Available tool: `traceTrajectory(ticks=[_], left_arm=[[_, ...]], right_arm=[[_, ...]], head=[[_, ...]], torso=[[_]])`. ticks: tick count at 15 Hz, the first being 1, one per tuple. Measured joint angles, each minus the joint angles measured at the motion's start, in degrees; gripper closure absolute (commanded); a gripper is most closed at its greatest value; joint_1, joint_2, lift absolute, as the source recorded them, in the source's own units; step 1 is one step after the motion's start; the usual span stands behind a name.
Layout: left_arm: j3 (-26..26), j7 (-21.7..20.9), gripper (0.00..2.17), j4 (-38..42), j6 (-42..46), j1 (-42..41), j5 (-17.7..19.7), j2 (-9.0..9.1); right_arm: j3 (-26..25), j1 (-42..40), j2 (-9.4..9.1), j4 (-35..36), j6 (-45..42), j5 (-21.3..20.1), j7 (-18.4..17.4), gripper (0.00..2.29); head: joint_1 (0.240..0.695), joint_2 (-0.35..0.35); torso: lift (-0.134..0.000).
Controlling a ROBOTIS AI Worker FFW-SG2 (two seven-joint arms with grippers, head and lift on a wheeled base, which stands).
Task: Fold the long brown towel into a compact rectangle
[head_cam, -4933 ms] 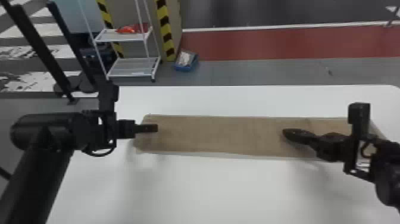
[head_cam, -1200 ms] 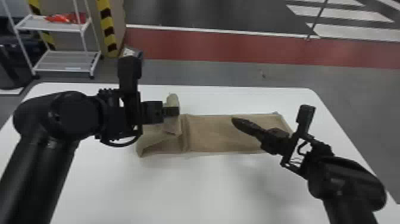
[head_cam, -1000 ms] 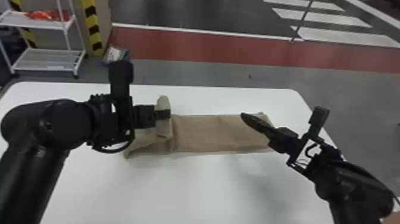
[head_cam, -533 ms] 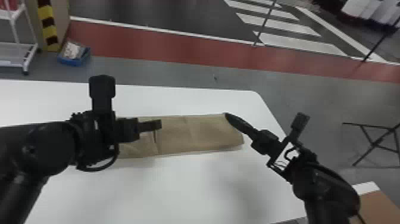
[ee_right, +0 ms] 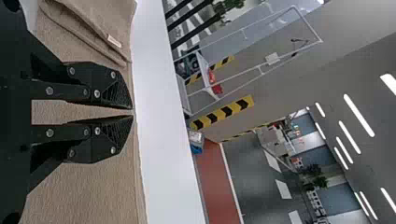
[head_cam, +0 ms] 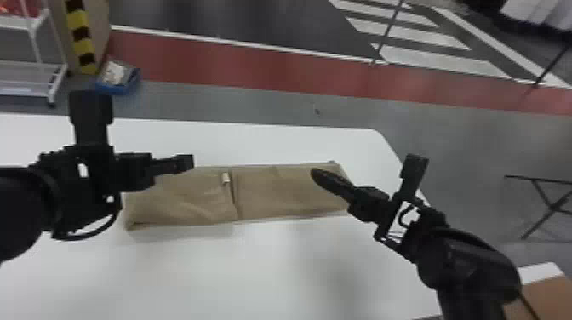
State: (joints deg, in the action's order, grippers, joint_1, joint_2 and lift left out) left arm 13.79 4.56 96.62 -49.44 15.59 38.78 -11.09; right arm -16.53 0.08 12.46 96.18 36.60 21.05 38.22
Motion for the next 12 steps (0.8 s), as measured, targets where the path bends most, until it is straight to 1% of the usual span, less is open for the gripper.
traceTrajectory(ticks=[1,3,4,6,8,10,12], left_arm=[[-1.4,-1.3,0.07,0.7,1.7,-1.4,-0.3,-2.25],[-4.3,-3.3,0.07,1.9,5.2,-4.5,-2.1,-5.19],[-6.0,-4.5,0.07,2.4,6.5,-6.0,-3.0,-5.87],[-10.0,-7.2,0.07,3.0,9.0,-9.0,-4.0,-6.56],[-11.5,-7.9,0.07,3.0,12.5,-10.8,-4.4,-7.67],[-11.8,-8.3,0.07,3.0,15.6,-11.6,-4.8,-8.71],[-12.2,-8.9,0.07,3.0,17.1,-12.1,-5.0,-9.21]], right_arm=[[3.0,0.0,-0.16,2.6,2.8,-1.1,-2.7,0.66],[8.2,1.1,-1.14,6.0,8.2,-4.0,-7.7,0.66],[10.3,1.8,-1.87,6.7,10.2,-5.4,-9.4,0.66],[13.9,3.1,-3.86,7.2,12.1,-7.4,-12.2,0.66],[16.3,4.6,-5.22,6.6,12.5,-8.1,-14.2,0.66],[17.9,6.0,-6.13,5.0,12.8,-8.5,-16.5,0.66],[18.8,7.2,-6.96,3.6,14.4,-8.8,-17.9,0.67]], head=[[0.695,-0.18],[0.695,-0.101],[0.695,-0.036],[0.695,0.017],[0.695,0.062],[0.695,0.094],[0.695,0.104]], torso=[[-0.123],[-0.123],[-0.123],[-0.123],[-0.123],[-0.123],[-0.123]])
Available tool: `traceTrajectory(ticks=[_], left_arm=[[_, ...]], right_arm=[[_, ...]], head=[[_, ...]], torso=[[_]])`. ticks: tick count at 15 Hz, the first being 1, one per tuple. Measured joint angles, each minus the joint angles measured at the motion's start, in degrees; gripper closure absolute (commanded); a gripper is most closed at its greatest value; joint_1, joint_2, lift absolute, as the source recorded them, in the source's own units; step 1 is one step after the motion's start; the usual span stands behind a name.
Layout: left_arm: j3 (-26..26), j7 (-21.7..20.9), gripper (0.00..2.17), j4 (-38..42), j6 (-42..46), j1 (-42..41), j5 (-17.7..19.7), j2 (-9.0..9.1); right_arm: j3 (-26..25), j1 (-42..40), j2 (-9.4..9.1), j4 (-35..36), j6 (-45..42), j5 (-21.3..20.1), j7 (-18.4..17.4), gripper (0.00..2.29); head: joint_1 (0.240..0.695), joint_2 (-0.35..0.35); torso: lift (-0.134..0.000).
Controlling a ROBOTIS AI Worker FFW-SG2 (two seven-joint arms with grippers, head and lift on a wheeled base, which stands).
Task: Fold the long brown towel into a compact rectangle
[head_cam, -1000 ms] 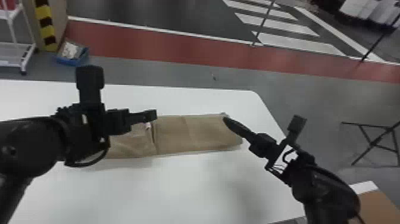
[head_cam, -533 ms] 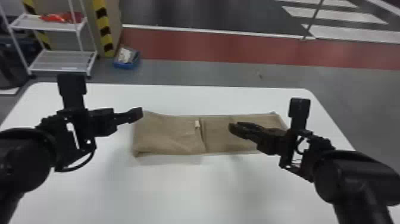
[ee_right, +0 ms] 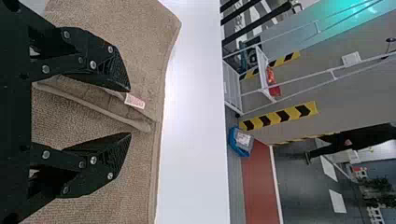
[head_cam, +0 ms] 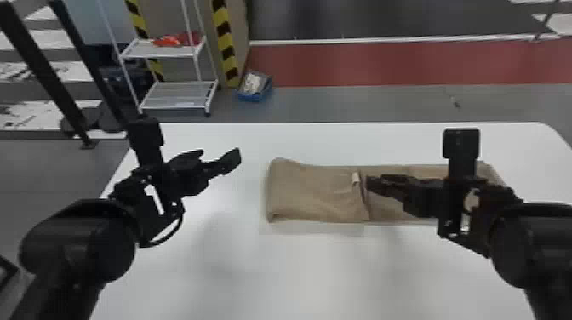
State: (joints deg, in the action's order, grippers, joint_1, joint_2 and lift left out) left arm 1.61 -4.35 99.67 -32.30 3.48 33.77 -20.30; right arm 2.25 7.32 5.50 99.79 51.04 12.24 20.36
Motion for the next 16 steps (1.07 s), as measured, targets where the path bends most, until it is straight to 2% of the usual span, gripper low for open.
traceTrajectory(ticks=[8,16], left_arm=[[-1.0,-0.8,0.07,-0.1,2.3,-1.2,-0.2,-0.53],[-1.0,-0.9,0.07,0.7,2.5,-2.2,-0.5,-0.53]], right_arm=[[2.0,3.1,-1.19,-5.5,2.8,-0.5,-1.0,0.67],[2.3,3.3,-1.86,-5.6,2.6,0.2,-1.3,0.67]], head=[[0.695,0.136],[0.695,0.145]], torso=[[-0.123],[-0.123]])
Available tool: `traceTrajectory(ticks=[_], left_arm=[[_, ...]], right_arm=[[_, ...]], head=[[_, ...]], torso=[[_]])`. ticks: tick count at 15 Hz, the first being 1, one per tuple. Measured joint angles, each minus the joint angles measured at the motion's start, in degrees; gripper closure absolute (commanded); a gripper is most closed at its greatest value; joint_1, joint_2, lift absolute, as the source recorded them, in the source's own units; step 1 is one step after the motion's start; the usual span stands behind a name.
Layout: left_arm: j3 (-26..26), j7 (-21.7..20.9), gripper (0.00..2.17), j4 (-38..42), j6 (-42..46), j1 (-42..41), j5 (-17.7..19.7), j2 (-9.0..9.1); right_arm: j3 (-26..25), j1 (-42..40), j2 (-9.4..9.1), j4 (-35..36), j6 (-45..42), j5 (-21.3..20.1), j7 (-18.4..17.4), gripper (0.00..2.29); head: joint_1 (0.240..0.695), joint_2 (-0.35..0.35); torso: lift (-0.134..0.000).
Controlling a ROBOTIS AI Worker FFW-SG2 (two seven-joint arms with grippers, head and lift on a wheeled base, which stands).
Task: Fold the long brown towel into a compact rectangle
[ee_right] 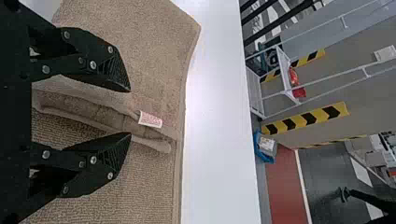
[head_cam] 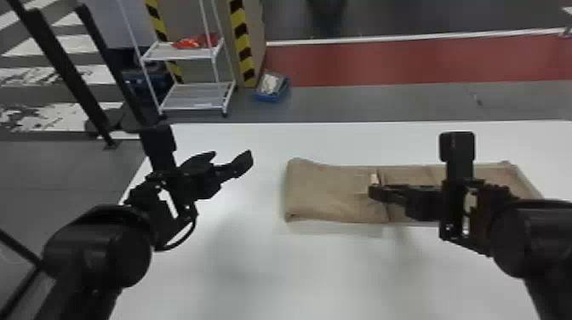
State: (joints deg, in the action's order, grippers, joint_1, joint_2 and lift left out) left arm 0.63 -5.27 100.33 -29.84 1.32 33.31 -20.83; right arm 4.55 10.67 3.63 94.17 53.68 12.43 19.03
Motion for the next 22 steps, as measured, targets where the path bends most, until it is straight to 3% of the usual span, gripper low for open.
traceTrajectory(ticks=[11,13,21,22], left_arm=[[0.7,0.0,0.07,0.1,0.3,-0.6,-0.5,0.1],[0.7,0.0,0.07,0.1,0.3,-0.6,-0.6,0.15],[0.5,-0.4,0.07,0.1,0.4,-0.6,-0.7,0.1],[0.5,-0.3,0.07,0.1,0.4,-0.6,-0.7,0.13]], right_arm=[[-0.4,0.2,0.05,-1.1,-1.0,0.0,-1.2,0.67],[0.1,0.5,-0.01,-2.0,-2.0,0.1,-1.2,0.85],[0.3,0.9,-0.03,-2.8,-1.8,0.3,-1.0,0.86],[0.3,0.9,-0.03,-2.8,-1.8,0.3,-0.8,1.05]], head=[[0.695,0.131],[0.695,0.134],[0.695,0.138],[0.695,0.139]], torso=[[-0.123],[-0.123],[-0.123],[-0.123]])
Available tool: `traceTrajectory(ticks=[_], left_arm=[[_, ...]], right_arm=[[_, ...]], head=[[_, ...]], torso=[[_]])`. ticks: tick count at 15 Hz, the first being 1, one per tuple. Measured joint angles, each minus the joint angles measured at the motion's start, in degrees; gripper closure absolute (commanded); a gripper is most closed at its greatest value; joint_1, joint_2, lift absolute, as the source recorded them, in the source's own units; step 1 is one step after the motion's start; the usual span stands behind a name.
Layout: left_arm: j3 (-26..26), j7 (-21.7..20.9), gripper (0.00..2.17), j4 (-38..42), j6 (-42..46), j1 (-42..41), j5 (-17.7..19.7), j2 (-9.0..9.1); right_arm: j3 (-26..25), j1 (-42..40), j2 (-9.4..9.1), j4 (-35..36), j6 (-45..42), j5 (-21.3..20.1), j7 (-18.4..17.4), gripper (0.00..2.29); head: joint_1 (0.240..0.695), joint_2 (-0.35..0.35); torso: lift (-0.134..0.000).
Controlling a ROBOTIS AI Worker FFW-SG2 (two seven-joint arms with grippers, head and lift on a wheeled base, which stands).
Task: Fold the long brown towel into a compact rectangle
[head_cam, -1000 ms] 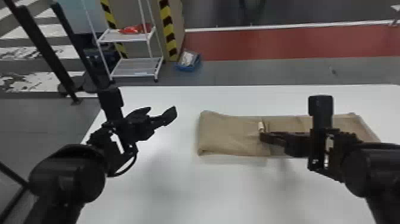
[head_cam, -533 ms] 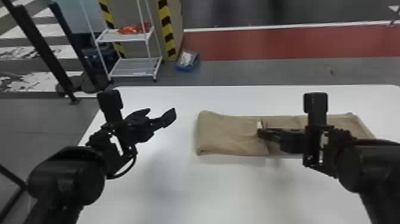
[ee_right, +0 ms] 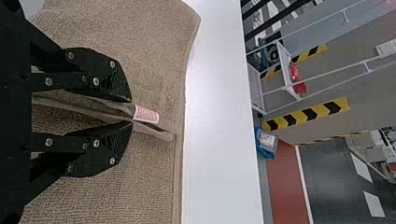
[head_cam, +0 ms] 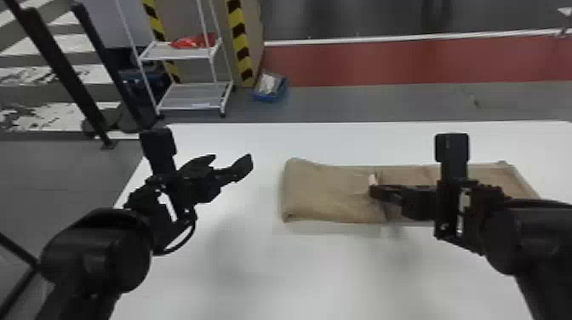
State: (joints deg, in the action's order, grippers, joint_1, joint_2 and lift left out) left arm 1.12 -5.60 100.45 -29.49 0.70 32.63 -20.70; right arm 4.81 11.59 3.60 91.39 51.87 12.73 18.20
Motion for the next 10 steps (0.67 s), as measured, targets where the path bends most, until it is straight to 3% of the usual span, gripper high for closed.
traceTrajectory(ticks=[3,10], left_arm=[[0.0,0.0,0.07,0.0,0.0,0.0,0.0,0.04],[-0.4,0.1,0.07,0.7,-0.1,-0.5,0.0,-0.03]], right_arm=[[-0.1,0.1,0.0,0.0,0.1,0.4,0.7,1.31],[-0.6,-0.9,0.14,3.9,0.2,2.7,1.0,1.31]], head=[[0.695,0.14],[0.695,0.149]], torso=[[-0.123],[-0.123]])
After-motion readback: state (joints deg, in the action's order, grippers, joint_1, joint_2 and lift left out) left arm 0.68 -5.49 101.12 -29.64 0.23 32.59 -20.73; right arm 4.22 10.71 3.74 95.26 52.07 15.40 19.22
